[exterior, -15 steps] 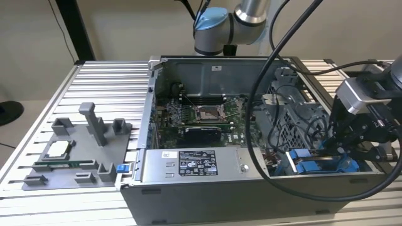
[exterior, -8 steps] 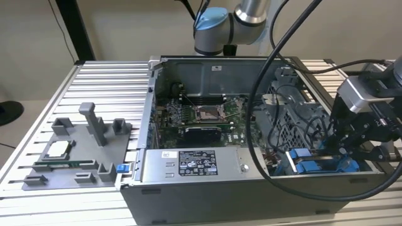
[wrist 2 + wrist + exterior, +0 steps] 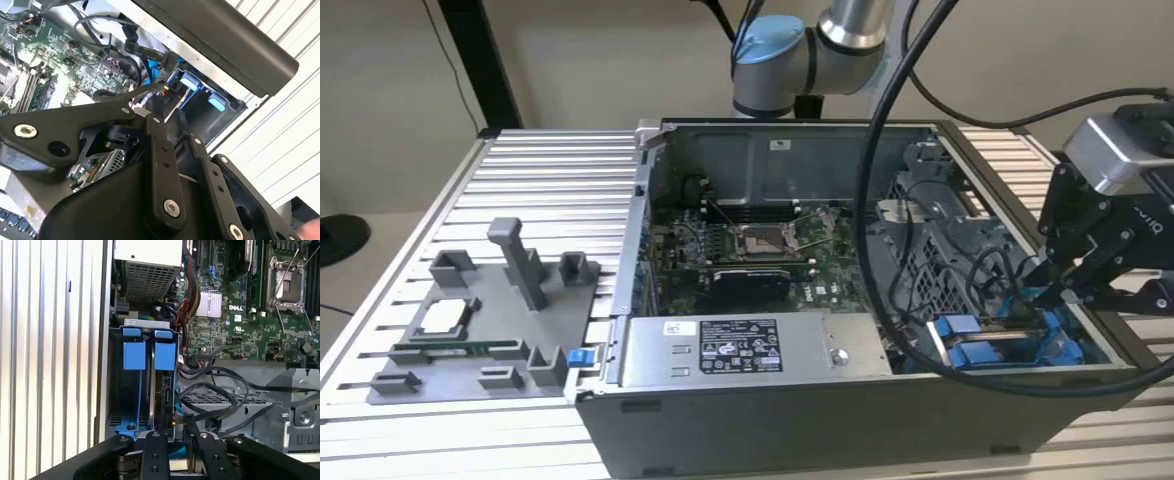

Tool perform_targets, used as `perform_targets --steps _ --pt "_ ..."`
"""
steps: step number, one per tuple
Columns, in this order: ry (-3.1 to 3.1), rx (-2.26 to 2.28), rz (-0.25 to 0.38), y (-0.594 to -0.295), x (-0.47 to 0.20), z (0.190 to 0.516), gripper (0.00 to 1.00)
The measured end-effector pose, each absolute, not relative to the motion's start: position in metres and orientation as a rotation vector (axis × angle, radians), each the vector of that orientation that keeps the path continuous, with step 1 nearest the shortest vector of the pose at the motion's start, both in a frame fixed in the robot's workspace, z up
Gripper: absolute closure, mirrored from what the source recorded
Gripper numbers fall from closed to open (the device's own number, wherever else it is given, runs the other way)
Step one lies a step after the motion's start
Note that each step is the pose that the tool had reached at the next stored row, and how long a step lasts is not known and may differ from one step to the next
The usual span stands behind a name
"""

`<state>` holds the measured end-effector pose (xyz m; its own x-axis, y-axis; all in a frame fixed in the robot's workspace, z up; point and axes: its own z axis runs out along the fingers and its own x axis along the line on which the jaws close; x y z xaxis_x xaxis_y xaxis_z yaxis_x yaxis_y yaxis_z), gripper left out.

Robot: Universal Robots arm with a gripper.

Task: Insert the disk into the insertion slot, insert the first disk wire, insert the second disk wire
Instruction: 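Insert the first disk wire, then insert the second disk wire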

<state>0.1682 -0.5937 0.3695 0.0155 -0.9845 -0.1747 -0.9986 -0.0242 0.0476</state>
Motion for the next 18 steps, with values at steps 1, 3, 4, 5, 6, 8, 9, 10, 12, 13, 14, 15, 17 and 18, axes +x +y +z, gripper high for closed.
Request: perform_targets --steps 1,3,4,5,6,8,9,10,12,13,14,15,17,18 --pt "2.13 -2.173 0.243 -0.5937 0.1681 0.3723 0.0" --pt "2.13 -2.173 0.243 -0.5937 0.1681 0.3773 0.0" --pt "2.13 -2.173 0.243 -0.5937 0.1681 0.3785 0.0" --pt "2.13 -2.173 0.243 -0.5937 0.1681 0.3785 0.0" --pt "2.13 -2.173 0.243 -0.5937 0.1681 0.3785 0.0" --pt "2.13 -2.173 0.243 -0.5937 0.1681 0.3786 0.0" --pt "2.13 -2.173 0.243 -0.5936 0.1681 0.3788 0.0" --pt "2.13 -2.173 0.243 -0.5936 0.1683 0.3788 0.0" --pt "2.13 -2.174 0.242 -0.5925 0.1694 0.379 0.0" --pt "2.13 -2.173 0.242 -0.5916 0.1701 0.3789 0.0" --pt "2.13 -2.173 0.243 -0.5903 0.1708 0.3788 0.0" --pt "2.13 -2.174 0.242 -0.589 0.1717 0.3789 0.0" --pt "2.129 -2.174 0.243 -0.587 0.1745 0.3787 0.0" --pt "2.129 -2.175 0.243 -0.5867 0.1764 0.3788 0.0"
